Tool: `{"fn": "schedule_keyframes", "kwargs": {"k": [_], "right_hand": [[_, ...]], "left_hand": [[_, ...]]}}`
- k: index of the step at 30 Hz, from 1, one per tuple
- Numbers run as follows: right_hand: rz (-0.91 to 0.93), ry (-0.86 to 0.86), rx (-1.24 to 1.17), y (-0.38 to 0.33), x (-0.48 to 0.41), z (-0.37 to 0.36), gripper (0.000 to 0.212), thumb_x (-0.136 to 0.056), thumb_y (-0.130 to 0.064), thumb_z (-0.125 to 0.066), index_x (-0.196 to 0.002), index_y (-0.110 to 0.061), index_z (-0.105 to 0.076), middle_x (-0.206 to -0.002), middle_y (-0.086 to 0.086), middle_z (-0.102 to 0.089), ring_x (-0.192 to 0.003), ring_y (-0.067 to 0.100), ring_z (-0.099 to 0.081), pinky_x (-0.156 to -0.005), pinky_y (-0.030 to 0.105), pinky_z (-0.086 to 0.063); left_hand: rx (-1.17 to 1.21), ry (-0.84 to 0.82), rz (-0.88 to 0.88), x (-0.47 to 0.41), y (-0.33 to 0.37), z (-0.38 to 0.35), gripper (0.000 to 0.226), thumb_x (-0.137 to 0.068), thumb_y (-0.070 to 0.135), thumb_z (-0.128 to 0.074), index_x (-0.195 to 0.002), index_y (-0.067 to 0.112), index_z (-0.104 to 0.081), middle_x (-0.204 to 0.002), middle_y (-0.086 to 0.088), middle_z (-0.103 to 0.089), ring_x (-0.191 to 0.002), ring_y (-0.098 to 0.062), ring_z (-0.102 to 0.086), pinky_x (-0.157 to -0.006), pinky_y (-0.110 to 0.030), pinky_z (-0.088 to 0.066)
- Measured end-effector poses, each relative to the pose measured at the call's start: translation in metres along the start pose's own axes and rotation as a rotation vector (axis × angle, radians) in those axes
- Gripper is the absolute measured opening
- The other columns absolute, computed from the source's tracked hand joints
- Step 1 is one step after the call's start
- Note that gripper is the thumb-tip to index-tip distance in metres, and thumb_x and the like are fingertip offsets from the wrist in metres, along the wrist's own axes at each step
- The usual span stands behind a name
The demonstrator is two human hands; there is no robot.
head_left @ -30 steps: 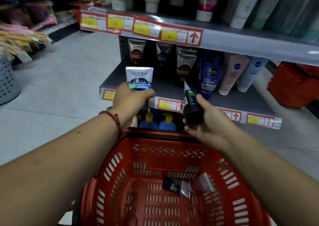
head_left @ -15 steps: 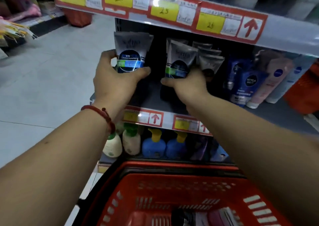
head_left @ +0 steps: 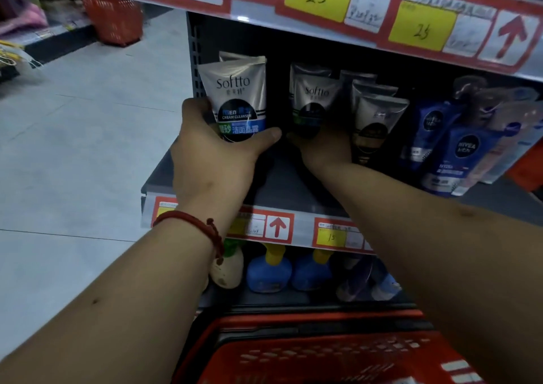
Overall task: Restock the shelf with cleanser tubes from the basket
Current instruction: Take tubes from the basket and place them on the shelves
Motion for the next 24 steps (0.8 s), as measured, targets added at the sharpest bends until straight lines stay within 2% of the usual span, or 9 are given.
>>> {"fn": "schedule_keyframes", "kwargs": {"k": [4, 7, 9, 10, 12, 14, 17, 21, 24], "right_hand": [[-0.052, -0.118, -0.005, -0.002, 0.007, 0.001, 0.062, -0.090, -0.043, -0.073, -0.138, -0.007, -0.058, -0.138, 0.013, -0.061, -0.125, 0.028, -0.058, -0.103, 0.036, -0.049], [-0.003, -0.072, 0.086, -0.011, 0.032, 0.017, 0.030, -0.095, -0.028, -0.065, -0.112, -0.004, -0.069, -0.111, 0.012, -0.071, -0.099, 0.025, -0.068, -0.076, 0.029, -0.051], [0.080, 0.058, -0.083, -0.021, 0.059, 0.035, 0.015, -0.094, -0.017, -0.061, -0.097, -0.004, -0.068, -0.088, 0.006, -0.069, -0.073, 0.011, -0.063, -0.060, 0.025, -0.046], [0.105, 0.073, -0.224, -0.025, 0.072, 0.042, 0.013, -0.095, -0.017, -0.061, -0.098, -0.007, -0.069, -0.085, 0.001, -0.070, -0.071, 0.003, -0.062, -0.059, 0.017, -0.046], [0.118, -0.036, -0.452, -0.035, 0.094, 0.049, 0.018, -0.098, -0.024, -0.061, -0.106, -0.015, -0.075, -0.090, -0.006, -0.074, -0.083, 0.001, -0.068, -0.072, 0.013, -0.052], [0.099, -0.118, -0.540, -0.036, 0.102, 0.049, 0.020, -0.098, -0.030, -0.064, -0.107, -0.018, -0.077, -0.092, -0.004, -0.077, -0.090, 0.008, -0.072, -0.084, 0.030, -0.059], [0.078, -0.021, -0.513, -0.027, 0.092, 0.053, 0.022, -0.094, -0.024, -0.070, -0.111, -0.012, -0.075, -0.098, 0.002, -0.077, -0.095, 0.015, -0.072, -0.090, 0.043, -0.059], [0.047, 0.062, -0.447, -0.009, 0.073, 0.058, 0.014, -0.094, -0.016, -0.068, -0.105, -0.008, -0.072, -0.096, 0.005, -0.075, -0.094, 0.020, -0.070, -0.089, 0.045, -0.058], [0.039, 0.096, -0.409, 0.001, 0.060, 0.059, 0.016, -0.097, -0.014, -0.063, -0.108, -0.004, -0.069, -0.098, 0.008, -0.071, -0.094, 0.022, -0.067, -0.089, 0.043, -0.057]], "left_hand": [[0.104, -0.053, 0.055, 0.006, 0.005, -0.007, 0.074, -0.064, 0.040, -0.095, -0.122, 0.027, -0.051, -0.098, 0.014, -0.066, -0.082, -0.008, -0.070, -0.056, -0.035, -0.062], [0.173, -0.112, 0.098, 0.011, 0.003, -0.013, 0.069, -0.067, 0.025, -0.096, -0.119, 0.025, -0.051, -0.096, 0.012, -0.064, -0.081, -0.009, -0.071, -0.052, -0.034, -0.062], [0.186, -0.131, 0.086, 0.012, 0.003, -0.016, 0.068, -0.066, 0.020, -0.096, -0.118, 0.023, -0.051, -0.097, 0.007, -0.066, -0.081, -0.010, -0.072, -0.055, -0.034, -0.062], [0.181, -0.137, 0.074, 0.013, 0.004, -0.017, 0.068, -0.067, 0.019, -0.095, -0.119, 0.023, -0.052, -0.097, 0.006, -0.067, -0.080, -0.009, -0.073, -0.055, -0.032, -0.062], [0.136, -0.133, 0.031, 0.014, 0.004, -0.021, 0.065, -0.070, 0.018, -0.091, -0.121, 0.022, -0.051, -0.098, 0.004, -0.069, -0.079, -0.007, -0.072, -0.057, -0.030, -0.062], [0.039, -0.150, -0.035, 0.015, 0.006, -0.028, 0.067, -0.070, 0.023, -0.086, -0.125, 0.026, -0.049, -0.105, 0.001, -0.068, -0.089, -0.013, -0.070, -0.068, -0.034, -0.063], [-0.053, -0.241, -0.086, 0.017, 0.010, -0.043, 0.075, -0.063, 0.031, -0.081, -0.131, 0.033, -0.050, -0.118, -0.005, -0.064, -0.109, -0.023, -0.064, -0.086, -0.036, -0.059], [-0.014, -0.420, -0.081, 0.017, 0.009, -0.062, 0.059, -0.078, 0.004, -0.078, -0.132, 0.020, -0.061, -0.113, 0.003, -0.071, -0.099, 0.009, -0.065, -0.073, -0.006, -0.050], [0.011, -0.485, -0.069, 0.015, 0.008, -0.071, 0.058, -0.080, -0.006, -0.073, -0.133, 0.015, -0.064, -0.115, 0.005, -0.073, -0.103, 0.004, -0.067, -0.078, -0.010, -0.052]]}}
Point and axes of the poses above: each hand's wrist, its own x-axis away from the middle knuckle, its own z-axis out of the back of the hand, y = z × x, the point moved 5 cm from there along -x, towards the middle knuckle
